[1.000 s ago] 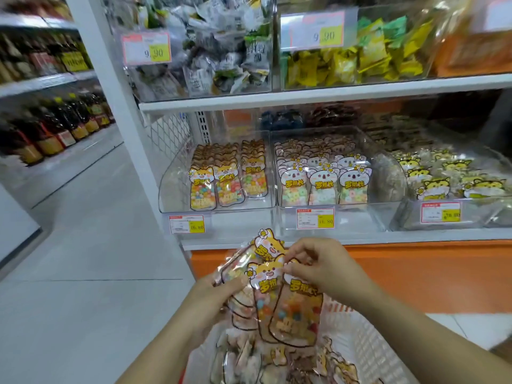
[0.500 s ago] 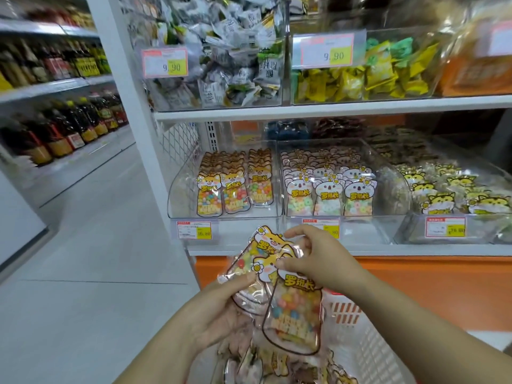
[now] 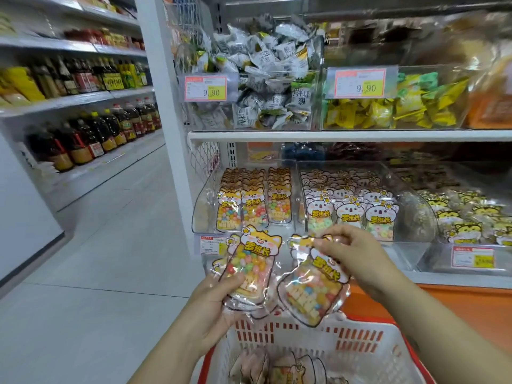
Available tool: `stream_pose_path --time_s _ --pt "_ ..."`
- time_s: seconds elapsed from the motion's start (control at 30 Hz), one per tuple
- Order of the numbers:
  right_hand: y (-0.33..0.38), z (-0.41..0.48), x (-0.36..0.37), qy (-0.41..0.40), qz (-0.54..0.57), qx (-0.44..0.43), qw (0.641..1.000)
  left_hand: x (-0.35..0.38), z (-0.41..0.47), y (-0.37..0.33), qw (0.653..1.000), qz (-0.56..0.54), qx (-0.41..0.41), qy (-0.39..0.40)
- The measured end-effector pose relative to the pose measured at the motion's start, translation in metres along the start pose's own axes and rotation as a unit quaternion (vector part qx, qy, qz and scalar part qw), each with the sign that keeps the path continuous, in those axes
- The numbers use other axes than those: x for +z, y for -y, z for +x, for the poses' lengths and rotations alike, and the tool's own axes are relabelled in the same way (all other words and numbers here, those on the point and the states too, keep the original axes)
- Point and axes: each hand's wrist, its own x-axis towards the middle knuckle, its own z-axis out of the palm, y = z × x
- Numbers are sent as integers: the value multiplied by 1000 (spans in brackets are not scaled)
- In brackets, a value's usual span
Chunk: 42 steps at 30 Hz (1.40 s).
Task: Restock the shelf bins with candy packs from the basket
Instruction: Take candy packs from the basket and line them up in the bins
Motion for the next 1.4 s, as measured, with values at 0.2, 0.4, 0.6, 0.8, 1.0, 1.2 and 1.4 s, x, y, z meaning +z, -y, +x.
stream_pose_path --time_s 0.2,0.4,0.6,0.8,1.0,1.2,1.4 --pt "-3 -4 10 72 61 106 990 9 -2 6 998 45 41 -30" --pt "1 -6 7 122 117 108 980 10 -1 9 992 115 41 -37" --pt "-10 -11 20 102 30 87 991 18 -5 16 996 79 18 -20" --pt "-14 -13 13 91 -24 27 995 18 -2 14 1000 3 -12 -14" --pt "-14 -10 5 120 -53 50 990 15 -1 12 995 90 30 -9" --pt "-19 -9 -2 150 -72 73 983 16 -3 7 996 88 29 2" --pt "-8 -6 7 142 -53 56 987 13 -3 7 981 183 27 55"
